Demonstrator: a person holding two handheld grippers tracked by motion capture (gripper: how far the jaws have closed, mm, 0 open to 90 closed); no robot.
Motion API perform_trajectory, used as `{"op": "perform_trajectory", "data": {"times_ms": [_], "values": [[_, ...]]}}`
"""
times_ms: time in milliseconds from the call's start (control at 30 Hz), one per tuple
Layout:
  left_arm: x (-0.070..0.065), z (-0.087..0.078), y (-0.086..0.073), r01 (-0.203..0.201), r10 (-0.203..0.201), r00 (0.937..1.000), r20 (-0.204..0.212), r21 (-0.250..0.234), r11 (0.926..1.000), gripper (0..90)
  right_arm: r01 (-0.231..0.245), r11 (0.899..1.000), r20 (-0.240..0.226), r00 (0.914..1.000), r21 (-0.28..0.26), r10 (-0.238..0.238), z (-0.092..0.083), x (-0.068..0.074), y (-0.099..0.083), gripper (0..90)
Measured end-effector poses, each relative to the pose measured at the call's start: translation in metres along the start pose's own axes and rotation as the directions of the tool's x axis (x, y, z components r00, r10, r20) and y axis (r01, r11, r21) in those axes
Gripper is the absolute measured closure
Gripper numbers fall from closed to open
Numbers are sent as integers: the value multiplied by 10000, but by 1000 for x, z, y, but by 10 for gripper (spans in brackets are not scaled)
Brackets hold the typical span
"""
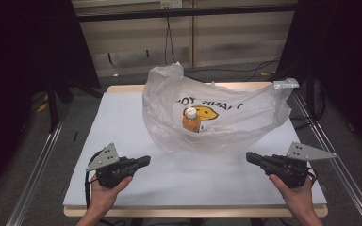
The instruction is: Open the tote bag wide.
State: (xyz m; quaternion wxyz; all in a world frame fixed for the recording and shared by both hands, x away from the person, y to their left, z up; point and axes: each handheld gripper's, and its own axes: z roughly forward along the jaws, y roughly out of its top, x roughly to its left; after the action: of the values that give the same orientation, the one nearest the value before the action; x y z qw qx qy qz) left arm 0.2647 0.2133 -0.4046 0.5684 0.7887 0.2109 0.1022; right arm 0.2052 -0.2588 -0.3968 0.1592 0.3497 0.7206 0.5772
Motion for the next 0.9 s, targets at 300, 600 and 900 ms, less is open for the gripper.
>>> {"op": "perform_trajectory", "data": {"times_ms": [300, 600, 900], "values": [[-2, 12, 26, -263, 276, 9993, 258, -498, 9984, 900, 478, 9984, -587, 9970, -290, -494, 12, 5, 27, 900], [-2, 36, 60, -565, 633, 9963, 573, -1127, 9920, 900, 701, 9921, -571, 9954, -1043, -764, 26, -1, 65, 900], [-3, 37, 92, -850, 973, 9933, 619, -1770, 9805, 900, 1102, 9852, -545, 9915, -1310, -1182, 39, -3, 105, 900]]}}
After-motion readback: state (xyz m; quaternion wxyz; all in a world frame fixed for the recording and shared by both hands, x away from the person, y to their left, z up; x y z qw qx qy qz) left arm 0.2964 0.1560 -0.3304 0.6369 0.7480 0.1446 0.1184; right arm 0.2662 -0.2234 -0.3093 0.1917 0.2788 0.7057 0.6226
